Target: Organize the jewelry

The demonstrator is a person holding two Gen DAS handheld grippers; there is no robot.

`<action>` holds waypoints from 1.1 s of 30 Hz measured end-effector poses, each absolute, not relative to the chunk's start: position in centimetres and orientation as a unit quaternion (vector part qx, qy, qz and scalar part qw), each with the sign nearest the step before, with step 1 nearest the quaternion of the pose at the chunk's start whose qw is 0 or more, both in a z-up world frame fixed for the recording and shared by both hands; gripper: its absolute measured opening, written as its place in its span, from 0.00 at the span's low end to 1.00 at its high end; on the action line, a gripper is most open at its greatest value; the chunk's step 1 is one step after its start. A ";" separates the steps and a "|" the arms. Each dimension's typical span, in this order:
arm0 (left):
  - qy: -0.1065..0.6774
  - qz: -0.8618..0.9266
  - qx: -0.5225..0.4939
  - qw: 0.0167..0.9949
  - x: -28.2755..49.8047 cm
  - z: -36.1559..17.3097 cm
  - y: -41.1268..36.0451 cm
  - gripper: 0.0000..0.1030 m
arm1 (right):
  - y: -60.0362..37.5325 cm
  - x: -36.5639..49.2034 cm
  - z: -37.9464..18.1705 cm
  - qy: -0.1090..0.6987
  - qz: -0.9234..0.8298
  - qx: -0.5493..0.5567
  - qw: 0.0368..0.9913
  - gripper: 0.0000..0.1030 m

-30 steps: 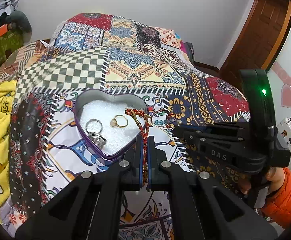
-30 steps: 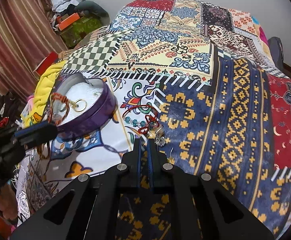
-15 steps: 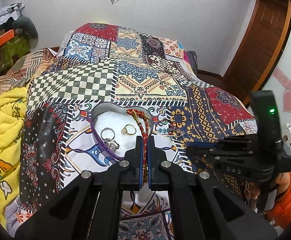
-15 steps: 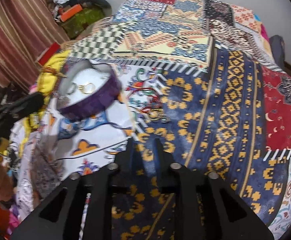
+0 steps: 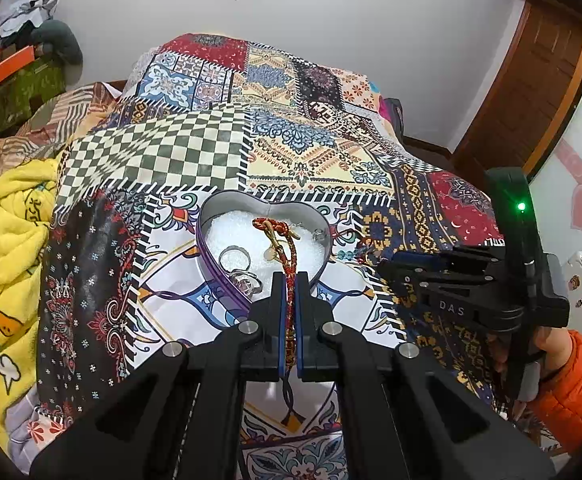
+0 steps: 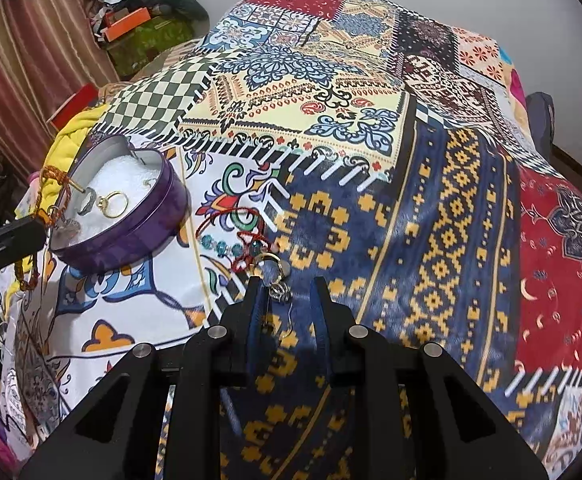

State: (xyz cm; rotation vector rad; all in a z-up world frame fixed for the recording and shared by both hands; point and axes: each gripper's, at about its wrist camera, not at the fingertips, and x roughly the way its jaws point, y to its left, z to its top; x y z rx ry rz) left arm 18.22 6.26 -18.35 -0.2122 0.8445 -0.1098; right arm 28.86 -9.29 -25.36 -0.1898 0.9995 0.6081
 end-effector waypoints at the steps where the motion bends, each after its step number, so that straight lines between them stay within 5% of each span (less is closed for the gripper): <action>1: 0.410 -0.053 -0.104 0.905 18.3 -18.5 6.3 0.02 | -9.3 28.9 -25.4 0.469 0.288 -0.090 0.830 0.21; 5: 0.415 -0.055 -0.105 0.902 18.7 -19.1 6.3 0.02 | -8.9 28.2 -25.3 0.461 0.295 -0.102 0.831 0.09; 33: 0.372 -0.051 -0.094 0.922 17.1 -14.7 6.3 0.02 | -8.7 24.8 -15.8 0.373 0.345 -0.033 0.860 0.09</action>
